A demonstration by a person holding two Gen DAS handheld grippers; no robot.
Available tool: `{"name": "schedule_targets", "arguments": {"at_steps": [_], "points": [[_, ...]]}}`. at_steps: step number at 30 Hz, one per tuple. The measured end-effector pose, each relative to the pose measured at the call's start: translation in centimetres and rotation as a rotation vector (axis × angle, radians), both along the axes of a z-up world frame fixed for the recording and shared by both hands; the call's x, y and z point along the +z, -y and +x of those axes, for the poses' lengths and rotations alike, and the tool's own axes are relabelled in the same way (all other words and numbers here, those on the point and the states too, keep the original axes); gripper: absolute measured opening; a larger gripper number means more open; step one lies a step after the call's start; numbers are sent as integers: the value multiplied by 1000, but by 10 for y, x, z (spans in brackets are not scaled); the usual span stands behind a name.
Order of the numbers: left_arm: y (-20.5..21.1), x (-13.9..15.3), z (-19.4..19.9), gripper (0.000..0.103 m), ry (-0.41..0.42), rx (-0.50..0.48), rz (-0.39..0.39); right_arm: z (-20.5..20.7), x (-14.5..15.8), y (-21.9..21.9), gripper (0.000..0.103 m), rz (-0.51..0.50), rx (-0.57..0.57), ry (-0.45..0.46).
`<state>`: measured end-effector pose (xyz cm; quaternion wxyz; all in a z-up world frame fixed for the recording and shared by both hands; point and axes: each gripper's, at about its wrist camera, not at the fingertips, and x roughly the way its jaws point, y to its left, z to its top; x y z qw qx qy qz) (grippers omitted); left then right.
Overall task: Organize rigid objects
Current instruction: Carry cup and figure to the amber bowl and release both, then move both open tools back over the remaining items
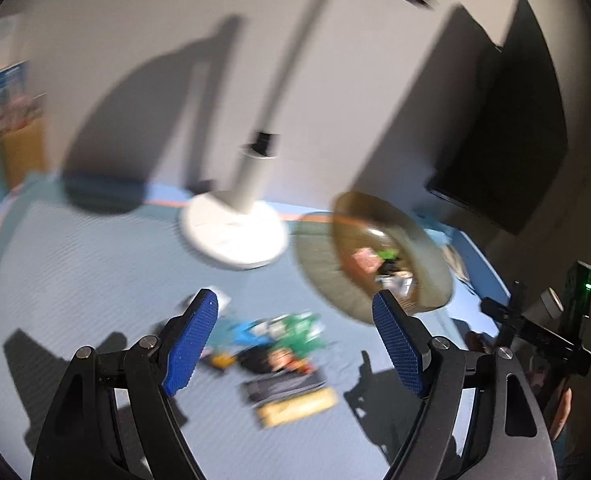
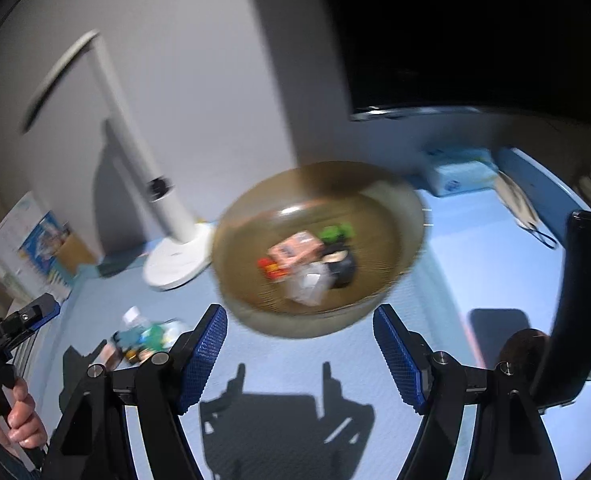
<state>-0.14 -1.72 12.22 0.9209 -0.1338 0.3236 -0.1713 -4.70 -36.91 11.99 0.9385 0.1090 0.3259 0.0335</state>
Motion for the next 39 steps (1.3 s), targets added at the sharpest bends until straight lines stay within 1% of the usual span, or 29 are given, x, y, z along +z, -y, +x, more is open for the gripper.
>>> {"name": "schedule_targets", "arguments": {"at_steps": [1, 2, 3, 6, 9, 10, 12, 13, 14, 17, 19, 21, 23, 25, 27, 29, 30, 32, 33, 34, 36, 37, 38, 39], "points": [[-15, -5, -5, 79, -11, 26, -5, -2, -1, -10, 81, 0, 19, 4], [-29, -14, -9, 79, -28, 58, -10, -4, -4, -24, 86, 5, 49, 9], [-38, -22, -11, 79, -43, 88, -9, -6, -8, -34, 89, 12, 73, 14], [-65, -54, -11, 79, -105, 178, 18, -3, -36, -67, 89, 8, 142, 11], [-78, -89, -6, 78, -173, 214, 18, 3, -70, -92, 89, -22, 180, -15], [-78, -94, -4, 78, -179, 222, 24, 5, -80, -97, 89, -25, 188, -25], [-79, -106, -4, 78, -173, 237, 65, 7, -94, -102, 89, -29, 197, -45], [-79, -111, -4, 78, -172, 241, 80, 8, -98, -103, 89, -37, 194, -55], [-80, -113, -3, 78, -184, 239, 77, 8, -99, -102, 89, -41, 190, -58], [-82, -110, -5, 79, -151, 228, 50, 13, -101, -95, 89, -5, 179, -58], [-83, -112, -5, 78, -162, 220, 41, 19, -106, -91, 89, 23, 175, -92], [-86, -112, -6, 79, -161, 217, 21, 19, -108, -89, 89, 43, 183, -103], [-91, -113, -6, 78, -169, 216, -16, 18, -108, -89, 89, 45, 187, -100], [-101, -114, -7, 78, -172, 212, -86, 17, -108, -91, 89, 35, 194, -100], [-112, -115, -11, 79, -163, 245, -143, 16, -108, -94, 89, 18, 197, -100], [-119, -117, -13, 78, -167, 266, -184, 15, -107, -98, 89, -1, 202, -97], [-119, -117, -13, 78, -171, 268, -187, 15, -107, -99, 89, -7, 204, -96], [-110, -114, -10, 78, -187, 269, -132, 16, -106, -102, 89, -8, 216, -98], [-102, -112, -8, 78, -199, 262, -87, 18, -107, -103, 89, 0, 232, -117], [-91, -110, -5, 78, -215, 245, -40, 22, -108, -105, 89, 14, 251, -140], [-65, -108, 3, 78, -236, 190, 39, 27, -108, -108, 89, 83, 310, -192], [-56, -108, 7, 79, -240, 173, 63, 29, -106, -110, 89, 111, 333, -208], [-47, -109, 13, 79, -246, 160, 95, 30, -104, -115, 89, 120, 352, -215], [-39, -111, 20, 79, -253, 156, 135, 33, -100, -121, 89, 109, 371, -221]]}}
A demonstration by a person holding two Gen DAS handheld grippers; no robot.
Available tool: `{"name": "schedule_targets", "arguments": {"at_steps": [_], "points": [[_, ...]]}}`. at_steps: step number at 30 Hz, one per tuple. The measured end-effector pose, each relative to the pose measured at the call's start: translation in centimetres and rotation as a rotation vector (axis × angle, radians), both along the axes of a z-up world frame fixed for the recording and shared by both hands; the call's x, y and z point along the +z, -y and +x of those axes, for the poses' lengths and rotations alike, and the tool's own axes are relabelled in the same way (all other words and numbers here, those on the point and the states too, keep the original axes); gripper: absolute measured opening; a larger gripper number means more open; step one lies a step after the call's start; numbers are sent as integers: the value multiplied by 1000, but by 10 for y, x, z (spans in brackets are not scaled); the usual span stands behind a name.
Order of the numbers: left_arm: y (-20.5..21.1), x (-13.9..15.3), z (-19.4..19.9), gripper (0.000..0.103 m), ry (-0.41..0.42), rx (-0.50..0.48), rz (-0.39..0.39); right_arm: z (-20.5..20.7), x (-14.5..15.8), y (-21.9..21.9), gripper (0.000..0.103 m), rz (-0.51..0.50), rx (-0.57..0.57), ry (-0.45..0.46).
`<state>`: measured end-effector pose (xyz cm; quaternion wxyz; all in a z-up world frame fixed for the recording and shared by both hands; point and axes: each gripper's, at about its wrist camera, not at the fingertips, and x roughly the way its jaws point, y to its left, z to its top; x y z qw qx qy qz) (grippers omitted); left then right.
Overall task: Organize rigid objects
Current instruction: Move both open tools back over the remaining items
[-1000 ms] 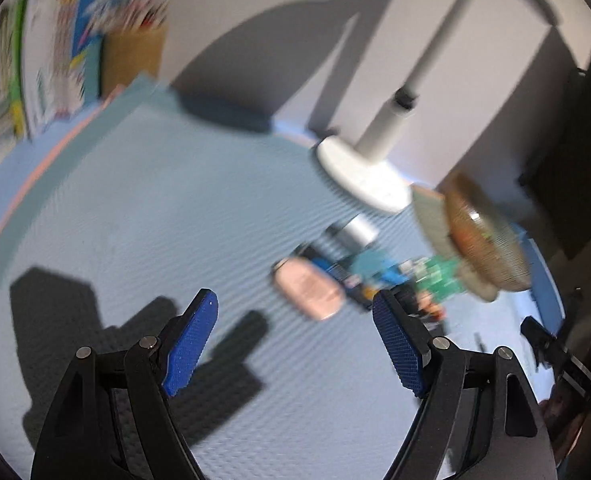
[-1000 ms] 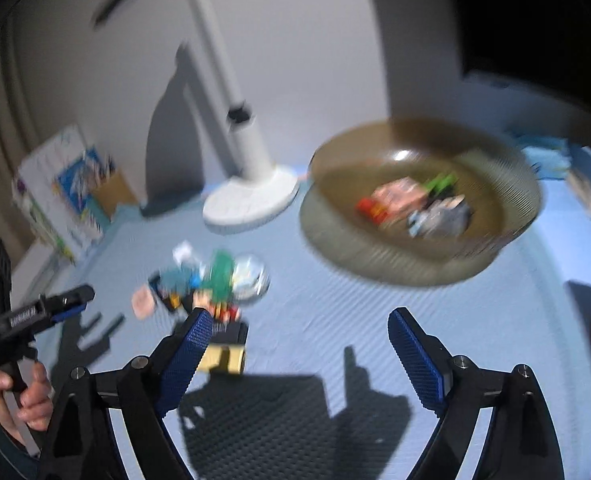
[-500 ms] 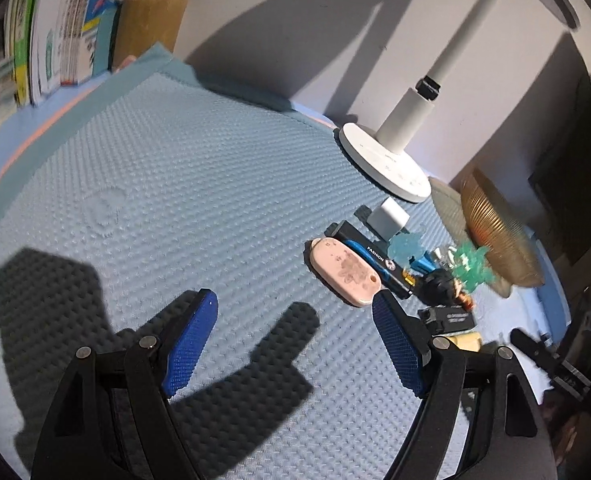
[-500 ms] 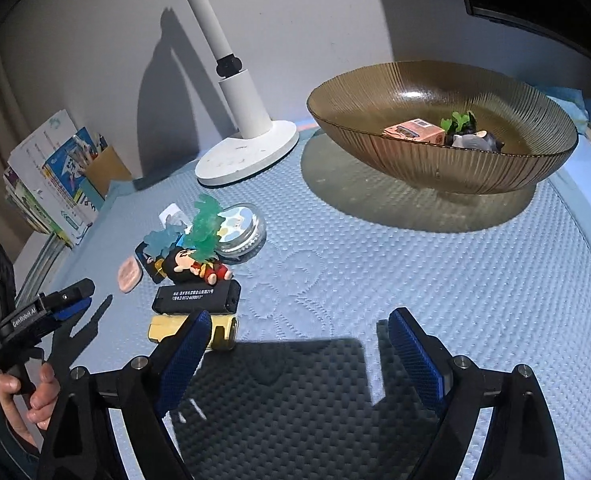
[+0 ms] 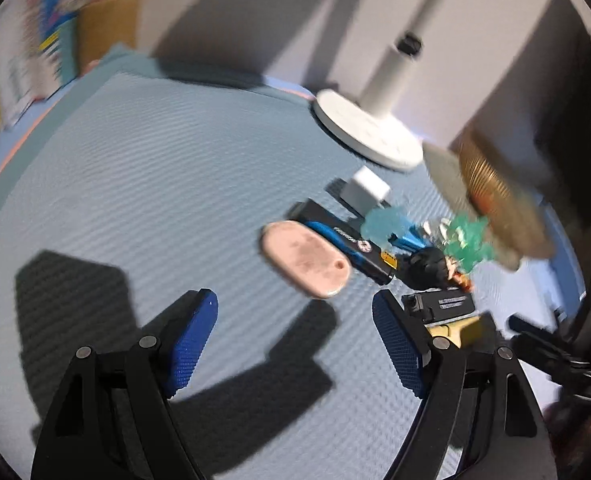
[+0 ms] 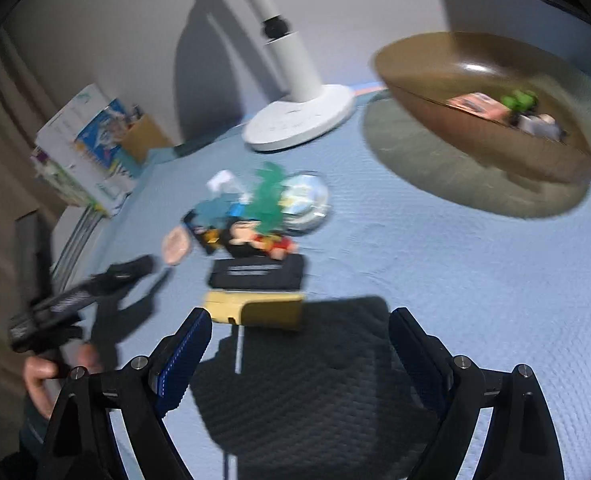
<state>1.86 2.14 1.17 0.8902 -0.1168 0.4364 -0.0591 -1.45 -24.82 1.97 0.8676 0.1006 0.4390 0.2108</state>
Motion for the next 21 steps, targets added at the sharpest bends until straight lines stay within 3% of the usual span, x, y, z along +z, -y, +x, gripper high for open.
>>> {"name": "schedule_targets", "arguments": {"at_steps": [4, 7, 13, 17, 21], "points": [[16, -5, 19, 78, 11, -15, 143, 9, 5, -33, 89, -175, 90, 13], [10, -6, 18, 78, 10, -36, 158, 10, 3, -50, 89, -268, 138, 43], [-34, -6, 1, 78, -2, 22, 192, 2, -11, -62, 89, -315, 226, 68], [-57, -3, -4, 78, -10, 23, 156, -2, -17, -60, 89, -315, 241, 72], [-45, -1, 1, 78, -4, -50, 77, 8, -17, -54, 89, -300, 196, 81]]}}
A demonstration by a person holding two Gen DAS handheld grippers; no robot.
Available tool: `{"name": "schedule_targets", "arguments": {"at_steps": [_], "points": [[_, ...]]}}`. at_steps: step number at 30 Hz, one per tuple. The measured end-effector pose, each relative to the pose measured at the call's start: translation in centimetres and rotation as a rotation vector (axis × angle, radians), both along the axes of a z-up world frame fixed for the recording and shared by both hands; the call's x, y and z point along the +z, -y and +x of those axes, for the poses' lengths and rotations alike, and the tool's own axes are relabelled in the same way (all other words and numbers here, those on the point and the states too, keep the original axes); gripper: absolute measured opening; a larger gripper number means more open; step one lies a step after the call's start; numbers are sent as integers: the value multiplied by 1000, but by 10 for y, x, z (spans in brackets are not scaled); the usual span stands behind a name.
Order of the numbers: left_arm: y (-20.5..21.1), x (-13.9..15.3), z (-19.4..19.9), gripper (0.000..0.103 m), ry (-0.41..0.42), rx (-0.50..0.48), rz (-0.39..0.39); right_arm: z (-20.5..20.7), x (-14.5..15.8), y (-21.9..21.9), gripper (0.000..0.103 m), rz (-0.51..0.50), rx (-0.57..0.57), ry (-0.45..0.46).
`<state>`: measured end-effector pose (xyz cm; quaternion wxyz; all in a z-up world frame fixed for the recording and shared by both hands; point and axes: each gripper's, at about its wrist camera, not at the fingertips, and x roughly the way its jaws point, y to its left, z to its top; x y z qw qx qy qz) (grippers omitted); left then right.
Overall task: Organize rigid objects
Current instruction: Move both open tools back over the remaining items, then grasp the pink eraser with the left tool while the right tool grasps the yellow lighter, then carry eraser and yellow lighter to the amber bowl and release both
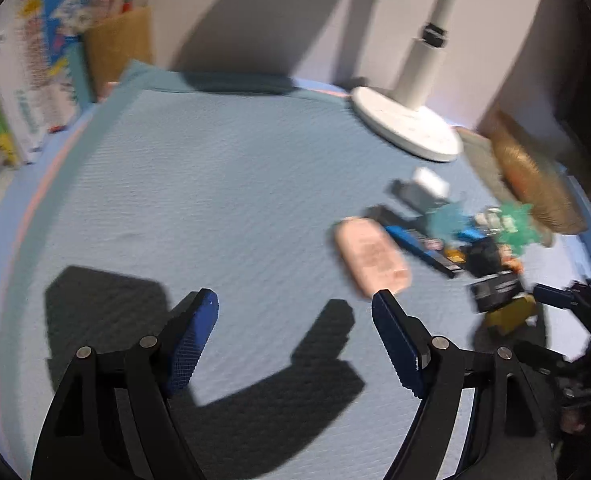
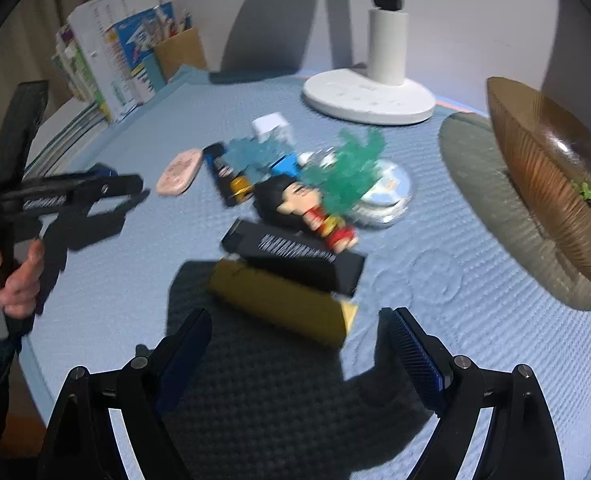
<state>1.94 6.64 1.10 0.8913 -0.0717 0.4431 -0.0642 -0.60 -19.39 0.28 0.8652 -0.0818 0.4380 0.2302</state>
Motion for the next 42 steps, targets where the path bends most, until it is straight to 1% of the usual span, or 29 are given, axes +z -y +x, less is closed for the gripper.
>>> {"name": "schedule_targets", "arguments": {"at_steps": [1, 2, 4, 5, 6, 8, 9, 12, 14, 16, 18, 19, 20, 21, 23, 24, 25, 26, 27, 29, 31, 33, 36, 39, 42], "points": [[6, -1, 4, 78, -4, -16, -18, 4, 0, -1, 89, 3, -5, -6], [14, -1, 8, 78, -4, -25, -16, 5, -1, -2, 89, 8, -5, -14], [28, -2, 15, 78, 5, -39, 10, 4, -1, -6, 84, 7, 9, -9], [33, -2, 18, 78, 6, -43, 23, 1, 0, -10, 79, 8, 29, -11], [39, -3, 21, 78, 10, -45, 41, -4, 0, -14, 79, 3, 49, -10], [43, -3, 25, 78, 15, -45, 60, -15, 0, -23, 78, 6, 98, -23], [44, -3, 25, 78, 16, -45, 64, -23, 0, -29, 75, 24, 143, -31], [38, -3, 22, 75, 24, -50, 49, -47, 0, -42, 74, 34, 245, -32], [34, -3, 23, 75, 24, -46, 38, -51, 0, -45, 74, 21, 241, -19], [32, -3, 24, 75, 24, -44, 17, -43, -1, -44, 74, 12, 198, -15], [34, -3, 26, 75, 22, -35, 23, -32, -2, -44, 74, 21, 169, -16], [37, -3, 27, 75, 25, -35, 31, -30, -2, -45, 71, 25, 167, -13], [40, -4, 27, 71, 28, -37, 44, -30, -1, -49, 61, 19, 166, -2], [45, -4, 26, 67, 32, -39, 64, -30, -1, -54, 48, -8, 168, 16], [54, -6, 24, 47, 38, -46, 121, -34, -2, -62, 42, -62, 168, 44], [57, -6, 22, 41, 41, -55, 141, -38, -2, -64, 31, -72, 177, 57], [58, -5, 19, 36, 46, -63, 149, -41, -1, -65, 28, -67, 185, 59], [58, -5, 16, 36, 46, -78, 136, -44, -1, -64, 26, -60, 186, 58], [57, -5, 13, 36, 46, -95, 116, -48, -1, -62, 25, -65, 172, 60], [56, -4, 5, 36, 55, -121, 102, -56, -2, -54, 25, -73, 149, 68], [53, 0, -6, 36, 71, -156, 62, -63, -2, -41, 25, -65, 104, 64], [52, 5, -19, 36, 90, -185, 36, -68, 1, -17, 25, -49, 28, 61], [56, 11, -37, 36, 109, -214, 29, -71, 6, 25, 25, -16, -101, 59], [65, 11, -48, 36, 108, -246, 27, -71, 6, 55, 25, 9, -206, 48], [77, 1, -51, 36, 79, -263, 56, -81, 4, 71, 25, 40, -231, 39]]}}
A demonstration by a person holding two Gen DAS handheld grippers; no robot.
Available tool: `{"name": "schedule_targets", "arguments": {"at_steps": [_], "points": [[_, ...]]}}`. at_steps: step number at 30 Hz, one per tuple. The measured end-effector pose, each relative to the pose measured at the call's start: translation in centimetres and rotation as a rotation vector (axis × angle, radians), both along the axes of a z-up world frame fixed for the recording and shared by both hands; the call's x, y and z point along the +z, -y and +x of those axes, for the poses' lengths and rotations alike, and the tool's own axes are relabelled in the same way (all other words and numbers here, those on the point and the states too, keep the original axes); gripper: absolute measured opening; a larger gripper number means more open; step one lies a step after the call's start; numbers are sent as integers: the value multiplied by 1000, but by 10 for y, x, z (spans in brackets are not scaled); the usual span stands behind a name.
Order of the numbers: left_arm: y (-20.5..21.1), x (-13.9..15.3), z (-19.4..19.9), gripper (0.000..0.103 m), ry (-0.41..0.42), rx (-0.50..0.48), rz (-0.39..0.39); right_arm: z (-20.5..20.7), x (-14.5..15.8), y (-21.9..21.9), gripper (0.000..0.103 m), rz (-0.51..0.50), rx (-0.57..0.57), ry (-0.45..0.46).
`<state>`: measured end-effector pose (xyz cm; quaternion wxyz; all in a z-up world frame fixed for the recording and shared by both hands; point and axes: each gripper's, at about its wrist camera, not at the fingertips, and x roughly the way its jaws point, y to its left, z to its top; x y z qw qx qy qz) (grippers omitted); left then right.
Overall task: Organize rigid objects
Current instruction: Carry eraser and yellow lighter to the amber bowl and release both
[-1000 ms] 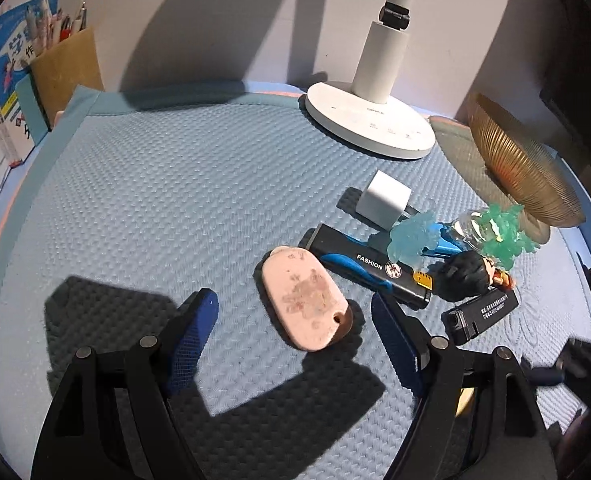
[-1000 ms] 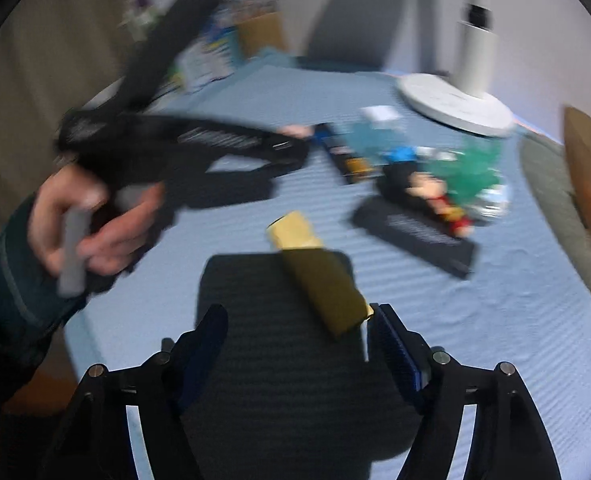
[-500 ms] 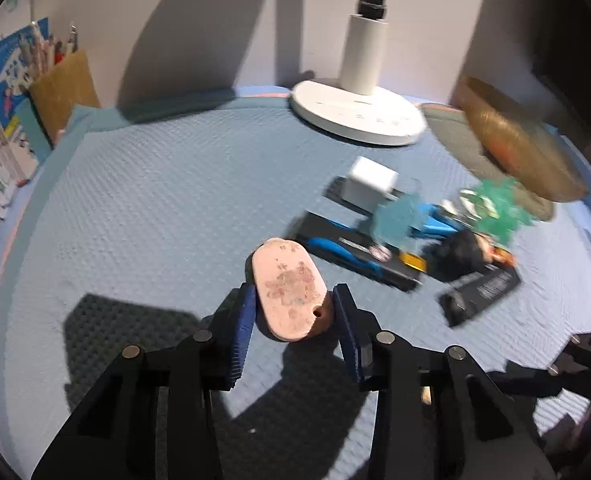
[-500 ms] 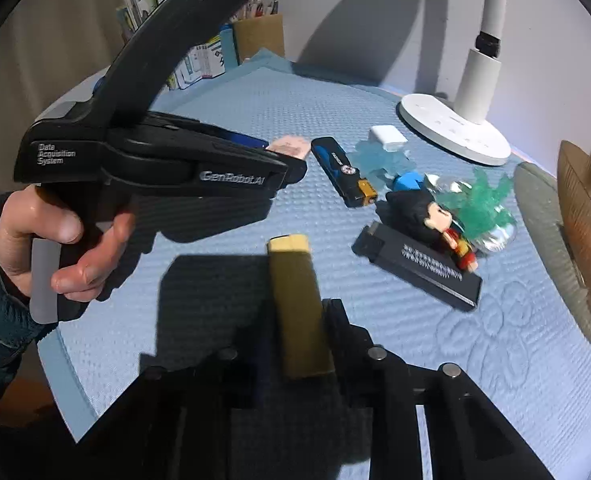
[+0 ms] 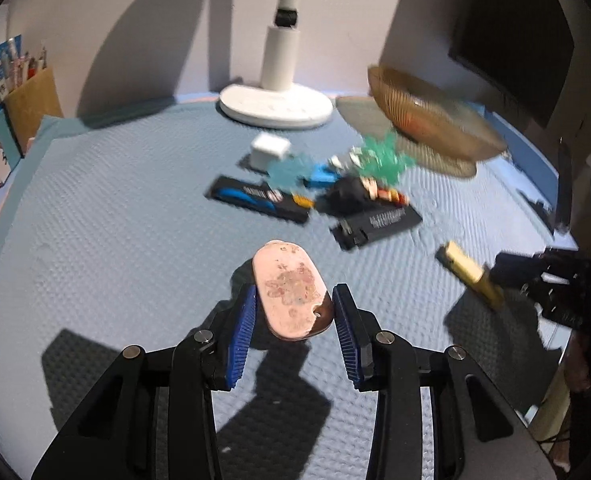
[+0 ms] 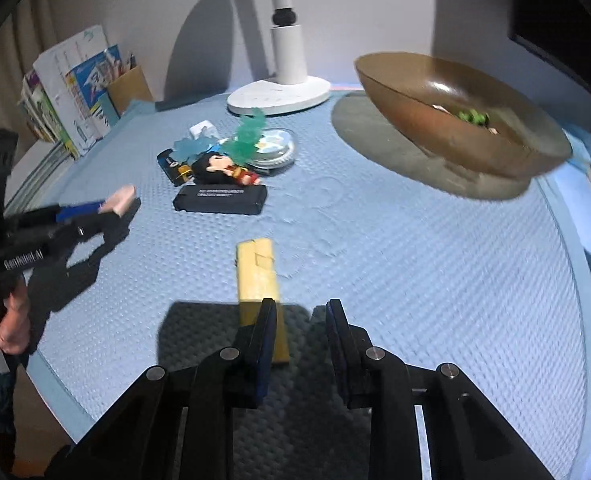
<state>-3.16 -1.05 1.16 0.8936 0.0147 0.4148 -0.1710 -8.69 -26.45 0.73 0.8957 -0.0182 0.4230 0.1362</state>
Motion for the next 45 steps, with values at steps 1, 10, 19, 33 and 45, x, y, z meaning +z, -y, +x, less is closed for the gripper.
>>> {"name": "schedule_targets", "arguments": {"at_steps": [1, 10, 19, 33, 45], "points": [[2, -4, 0, 36, -12, 0, 10, -2, 0, 0, 25, 3, -3, 2], [16, -11, -8, 47, -17, 27, 72, 1, -2, -9, 71, 69, 23, 8], [22, -11, -7, 34, 4, 54, 96, 7, -12, -55, 23, -114, 50, 24], [88, 99, 14, 34, 240, -90, -20, 20, 75, 51, 23, 70, -198, 189], [205, 125, 114, 34, 184, -187, -93, 108, 129, 159, 23, 17, -508, 185]]}}
